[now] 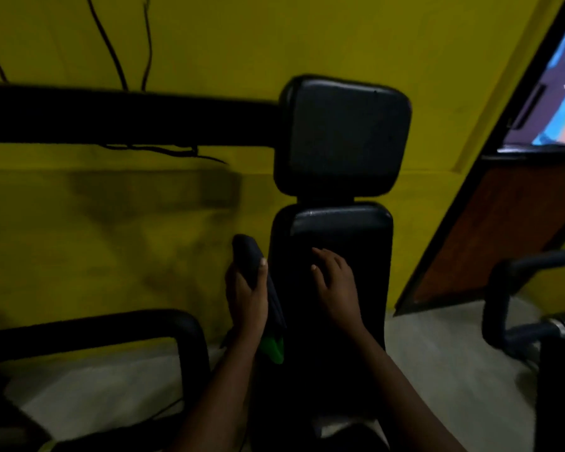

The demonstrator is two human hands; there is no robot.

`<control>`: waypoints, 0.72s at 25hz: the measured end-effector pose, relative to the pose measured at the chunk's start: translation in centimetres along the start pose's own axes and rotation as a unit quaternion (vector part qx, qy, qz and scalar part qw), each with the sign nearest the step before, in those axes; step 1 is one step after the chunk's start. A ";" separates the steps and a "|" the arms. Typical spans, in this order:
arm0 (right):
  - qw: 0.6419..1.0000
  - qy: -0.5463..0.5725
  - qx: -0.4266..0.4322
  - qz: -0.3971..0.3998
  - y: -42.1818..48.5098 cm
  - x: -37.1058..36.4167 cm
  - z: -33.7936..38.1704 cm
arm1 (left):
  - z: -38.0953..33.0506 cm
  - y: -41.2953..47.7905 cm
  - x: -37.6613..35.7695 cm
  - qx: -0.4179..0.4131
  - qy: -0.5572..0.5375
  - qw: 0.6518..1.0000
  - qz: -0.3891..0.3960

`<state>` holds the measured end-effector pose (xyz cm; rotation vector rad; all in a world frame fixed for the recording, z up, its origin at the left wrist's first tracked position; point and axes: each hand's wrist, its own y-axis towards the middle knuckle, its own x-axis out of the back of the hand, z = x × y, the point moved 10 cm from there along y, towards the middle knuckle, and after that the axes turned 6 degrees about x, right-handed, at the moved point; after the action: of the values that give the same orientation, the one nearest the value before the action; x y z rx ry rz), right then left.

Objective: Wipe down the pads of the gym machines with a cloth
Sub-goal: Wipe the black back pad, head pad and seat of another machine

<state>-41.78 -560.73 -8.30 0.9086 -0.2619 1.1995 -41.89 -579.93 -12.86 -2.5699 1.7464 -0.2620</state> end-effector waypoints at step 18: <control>0.919 -0.230 0.212 -0.241 6.1 -1.7 -3.1 | -0.6 5.9 -5.6 -0.024 -0.031 0.998 -0.058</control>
<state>-48.67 -559.21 -8.53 1.5373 -0.1356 0.5739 -49.38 -576.88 -13.66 -2.6855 1.6059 -0.1417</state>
